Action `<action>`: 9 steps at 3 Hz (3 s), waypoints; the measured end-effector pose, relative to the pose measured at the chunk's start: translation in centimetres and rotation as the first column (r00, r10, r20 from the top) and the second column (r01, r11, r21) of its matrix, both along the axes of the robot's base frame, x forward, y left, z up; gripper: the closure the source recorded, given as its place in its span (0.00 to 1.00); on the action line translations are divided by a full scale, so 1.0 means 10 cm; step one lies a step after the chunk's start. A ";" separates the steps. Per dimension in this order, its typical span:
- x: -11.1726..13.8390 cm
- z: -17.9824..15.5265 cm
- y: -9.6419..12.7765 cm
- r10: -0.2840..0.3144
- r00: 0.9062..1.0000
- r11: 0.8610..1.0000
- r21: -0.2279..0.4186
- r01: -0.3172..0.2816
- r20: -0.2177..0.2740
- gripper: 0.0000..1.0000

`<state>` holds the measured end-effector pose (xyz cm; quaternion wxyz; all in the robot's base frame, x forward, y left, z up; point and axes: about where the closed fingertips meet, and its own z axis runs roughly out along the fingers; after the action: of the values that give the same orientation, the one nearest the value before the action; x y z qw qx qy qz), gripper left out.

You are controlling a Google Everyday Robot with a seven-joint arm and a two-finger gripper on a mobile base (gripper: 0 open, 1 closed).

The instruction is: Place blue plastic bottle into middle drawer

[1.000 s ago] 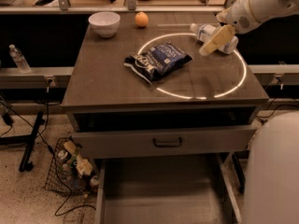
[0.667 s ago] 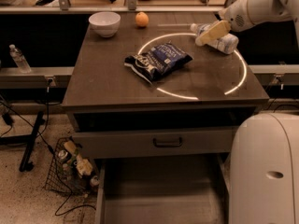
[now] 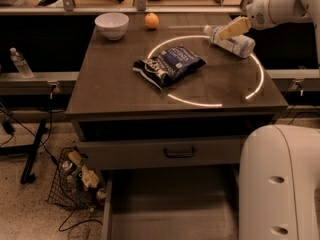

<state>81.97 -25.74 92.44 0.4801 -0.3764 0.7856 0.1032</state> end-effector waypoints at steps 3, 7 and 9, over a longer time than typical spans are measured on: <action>-0.03 -0.56 -0.21 -0.058 0.988 0.963 -0.268 0.017 -0.146 0.00; -0.44 -0.44 -0.11 0.018 0.970 0.964 -0.253 -0.081 -0.241 0.85; -1.19 0.52 0.00 0.250 0.961 0.949 -0.169 -0.267 -0.114 1.00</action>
Offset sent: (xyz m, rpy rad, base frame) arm 0.0461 -0.0644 -0.0202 -0.3153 0.1404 -0.0694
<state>70.12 -25.78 97.68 0.3893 -0.5135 0.7568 0.1096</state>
